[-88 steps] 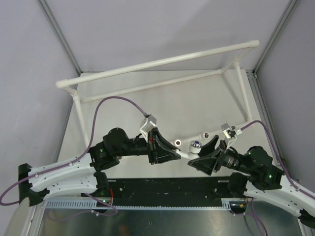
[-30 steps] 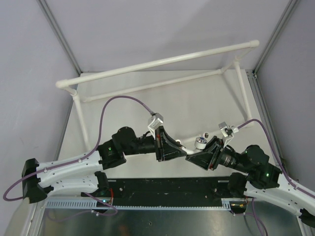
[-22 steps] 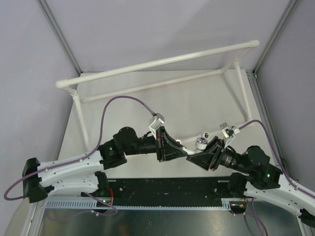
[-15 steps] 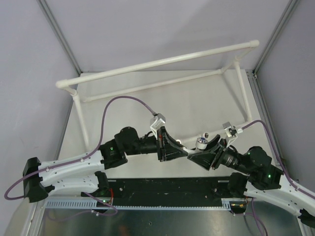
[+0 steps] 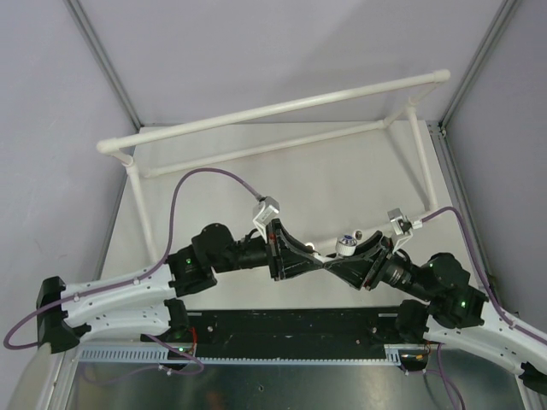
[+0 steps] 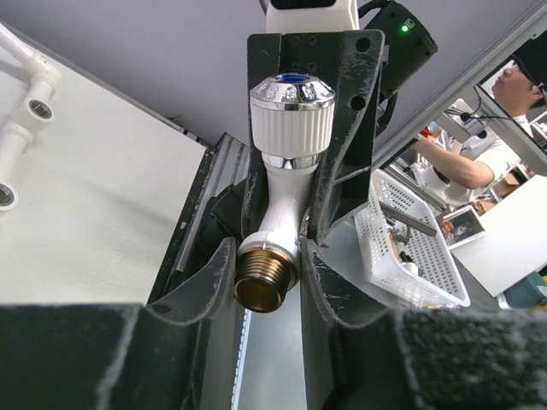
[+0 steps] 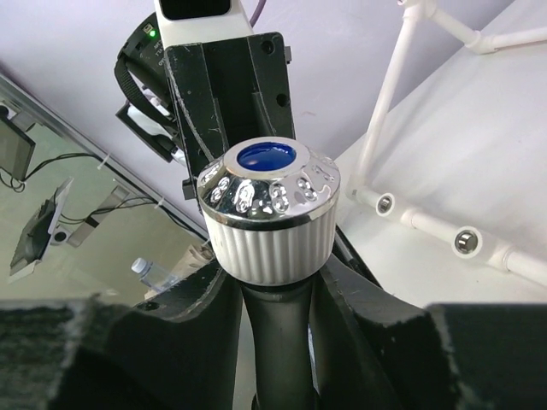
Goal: Install the water faucets
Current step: Adjust the water faucet.
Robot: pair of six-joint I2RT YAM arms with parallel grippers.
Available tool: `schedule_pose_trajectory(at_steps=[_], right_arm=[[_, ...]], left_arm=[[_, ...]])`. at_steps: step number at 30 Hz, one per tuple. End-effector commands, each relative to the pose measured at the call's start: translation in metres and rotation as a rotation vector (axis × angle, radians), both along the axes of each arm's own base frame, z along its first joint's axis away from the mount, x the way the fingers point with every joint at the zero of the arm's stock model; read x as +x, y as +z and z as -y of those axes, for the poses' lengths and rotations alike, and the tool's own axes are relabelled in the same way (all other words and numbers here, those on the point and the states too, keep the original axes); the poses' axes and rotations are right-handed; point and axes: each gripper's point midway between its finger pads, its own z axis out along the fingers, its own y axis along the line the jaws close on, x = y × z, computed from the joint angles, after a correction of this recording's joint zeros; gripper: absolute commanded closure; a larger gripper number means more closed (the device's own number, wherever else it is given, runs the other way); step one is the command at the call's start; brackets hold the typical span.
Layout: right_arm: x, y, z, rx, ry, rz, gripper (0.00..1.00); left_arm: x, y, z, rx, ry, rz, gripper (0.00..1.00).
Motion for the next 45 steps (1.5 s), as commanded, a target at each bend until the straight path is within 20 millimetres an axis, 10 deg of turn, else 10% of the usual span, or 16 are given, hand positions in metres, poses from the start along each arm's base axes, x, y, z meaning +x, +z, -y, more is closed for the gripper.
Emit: schedule_pose_trajectory(at_steps=[1,11,16,21,30,45], right_arm=[[-0.004,0.026,0.001,0.097,0.019,0.029,0.66],[-0.008,0.029,-0.004,0.107,0.048,0.040,0.99],[-0.005,0.024,-0.001,0.094,0.024,0.023,1.00],[0.009,0.008,0.021,0.038,-0.100,0.017,1.00],[0.030,-0.005,0.083,0.030,-0.358,0.006,1.00],[0.066,-0.074,0.076,-0.672,-0.453,0.056,1.00]], left_arm=[[0.014,0.010,-0.005,-0.049,0.084,0.006,1.00],[0.014,0.008,-0.005,-0.051,0.083,-0.002,0.99],[0.015,0.004,-0.008,-0.047,0.095,-0.002,0.49],[0.023,0.005,-0.023,-0.067,0.152,0.013,0.22],[0.054,-0.022,-0.057,0.001,0.285,-0.002,0.15],[0.104,-0.108,-0.105,0.408,0.546,-0.038,0.05]])
